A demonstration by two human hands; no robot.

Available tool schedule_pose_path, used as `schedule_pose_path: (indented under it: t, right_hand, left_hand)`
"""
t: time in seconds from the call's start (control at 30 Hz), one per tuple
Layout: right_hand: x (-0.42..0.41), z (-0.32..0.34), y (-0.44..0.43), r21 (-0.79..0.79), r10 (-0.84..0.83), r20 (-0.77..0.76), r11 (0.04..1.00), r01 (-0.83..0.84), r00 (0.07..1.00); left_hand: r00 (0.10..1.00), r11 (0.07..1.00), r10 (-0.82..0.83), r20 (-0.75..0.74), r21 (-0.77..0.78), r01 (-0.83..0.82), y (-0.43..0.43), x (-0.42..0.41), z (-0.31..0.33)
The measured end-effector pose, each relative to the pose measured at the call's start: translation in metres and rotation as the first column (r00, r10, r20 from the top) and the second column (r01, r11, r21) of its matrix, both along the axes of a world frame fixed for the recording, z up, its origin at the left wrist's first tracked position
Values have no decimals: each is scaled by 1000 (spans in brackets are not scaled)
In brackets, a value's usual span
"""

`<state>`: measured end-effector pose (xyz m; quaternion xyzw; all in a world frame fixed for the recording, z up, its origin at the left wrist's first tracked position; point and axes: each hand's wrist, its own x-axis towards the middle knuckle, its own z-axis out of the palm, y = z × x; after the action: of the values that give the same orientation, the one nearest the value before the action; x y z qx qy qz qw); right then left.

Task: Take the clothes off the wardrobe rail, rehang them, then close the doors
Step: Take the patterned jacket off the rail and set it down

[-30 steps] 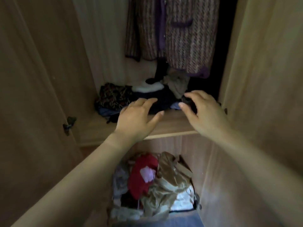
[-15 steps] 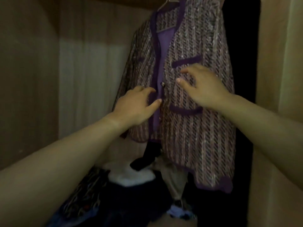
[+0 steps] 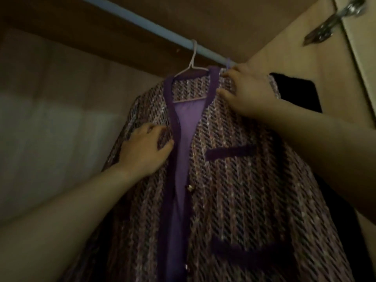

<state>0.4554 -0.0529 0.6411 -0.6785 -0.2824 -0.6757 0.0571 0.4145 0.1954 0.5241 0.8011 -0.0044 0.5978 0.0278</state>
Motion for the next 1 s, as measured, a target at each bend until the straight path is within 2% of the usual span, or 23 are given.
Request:
schedule_pose_path:
  t: [0.13, 0.27, 0.37, 0.47, 0.73, 0.87, 1.0]
  right_hand:
    - [10, 42, 5, 44, -61, -165, 997, 69, 984]
    - [17, 62, 16, 16, -83, -232, 996, 89, 969]
    - [28, 68, 23, 0, -43, -181, 999, 43, 983]
    - [38, 76, 28, -4, 20, -169, 1000, -21, 985]
    - [47, 97, 28, 180, 292, -138, 947, -266, 946]
    - [36, 114, 22, 272, 330, -149, 920, -282, 932]
    - [49, 102, 15, 330, 374, -163, 893, -307, 913]
  left_hand:
    - [999, 996, -30, 37, -82, 33, 20, 30, 12]
    - [991, 986, -122, 57, -110, 128, 25, 52, 15]
    - [978, 974, -199, 59, -95, 204, 21, 61, 12]
    - [980, 977, -195, 44, -73, 198, 22, 69, 11]
    - [984, 984, -179, -4, 8, 179, 35, 78, 19]
    - [979, 979, -203, 24, 36, 202, 37, 69, 36]
    - [965, 969, -241, 101, -23, 245, 34, 51, 48]
